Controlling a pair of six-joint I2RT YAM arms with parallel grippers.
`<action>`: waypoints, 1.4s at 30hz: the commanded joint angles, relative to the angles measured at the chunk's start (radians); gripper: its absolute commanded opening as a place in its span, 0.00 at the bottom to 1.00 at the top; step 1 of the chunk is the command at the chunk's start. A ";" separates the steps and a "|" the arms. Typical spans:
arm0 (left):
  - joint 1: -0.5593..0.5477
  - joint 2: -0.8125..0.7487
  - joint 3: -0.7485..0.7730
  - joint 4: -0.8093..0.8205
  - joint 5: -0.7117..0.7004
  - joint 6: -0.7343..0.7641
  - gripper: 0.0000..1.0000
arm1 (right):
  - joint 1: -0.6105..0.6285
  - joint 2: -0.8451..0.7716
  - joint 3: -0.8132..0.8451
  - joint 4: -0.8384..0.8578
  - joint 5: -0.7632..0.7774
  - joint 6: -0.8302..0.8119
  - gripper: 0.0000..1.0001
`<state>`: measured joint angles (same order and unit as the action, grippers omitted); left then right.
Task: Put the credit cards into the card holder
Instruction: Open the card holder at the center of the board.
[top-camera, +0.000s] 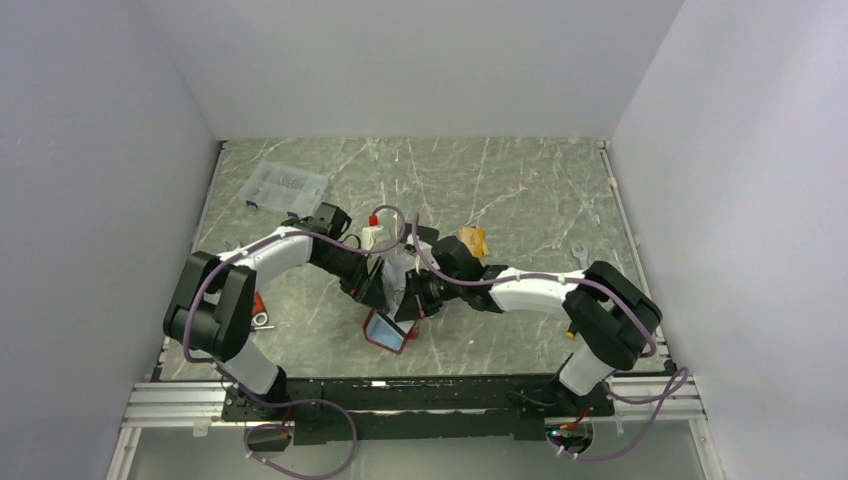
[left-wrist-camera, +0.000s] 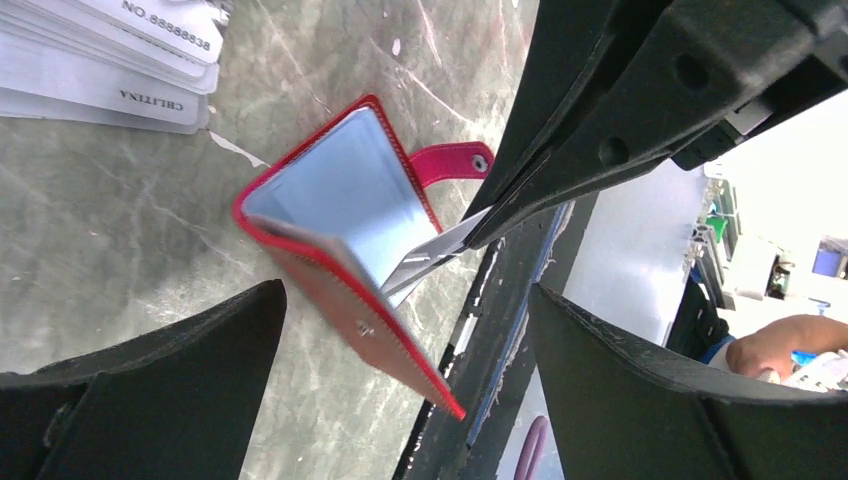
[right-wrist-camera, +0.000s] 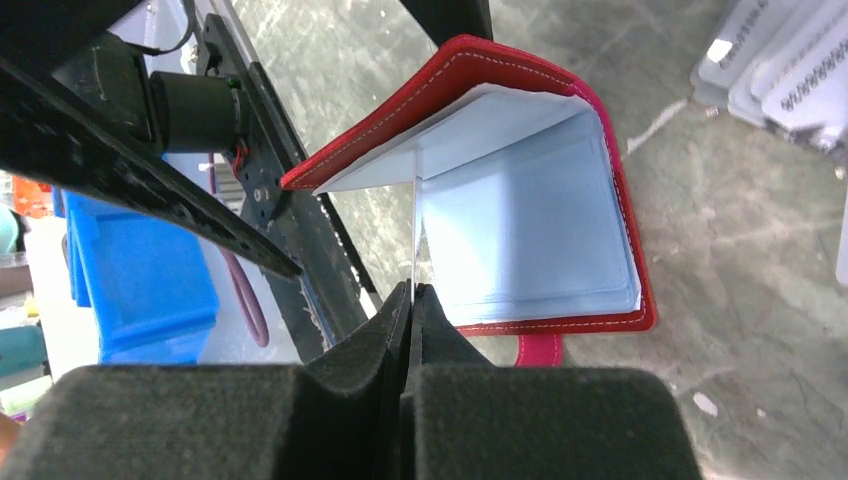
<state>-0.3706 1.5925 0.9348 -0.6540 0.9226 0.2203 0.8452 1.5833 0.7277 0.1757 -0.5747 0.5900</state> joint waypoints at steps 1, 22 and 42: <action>0.003 0.025 0.016 -0.052 0.060 0.079 0.95 | 0.017 0.041 0.073 -0.003 0.002 -0.031 0.00; -0.047 0.032 0.079 -0.133 -0.344 0.247 0.66 | 0.023 0.083 0.085 -0.024 0.023 -0.043 0.00; 0.061 0.120 0.139 -0.198 -0.262 0.228 0.62 | 0.005 0.078 -0.037 -0.014 0.036 -0.058 0.00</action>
<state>-0.3153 1.7065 1.0382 -0.8307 0.6380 0.4290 0.8577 1.6653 0.7071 0.1593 -0.5591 0.5655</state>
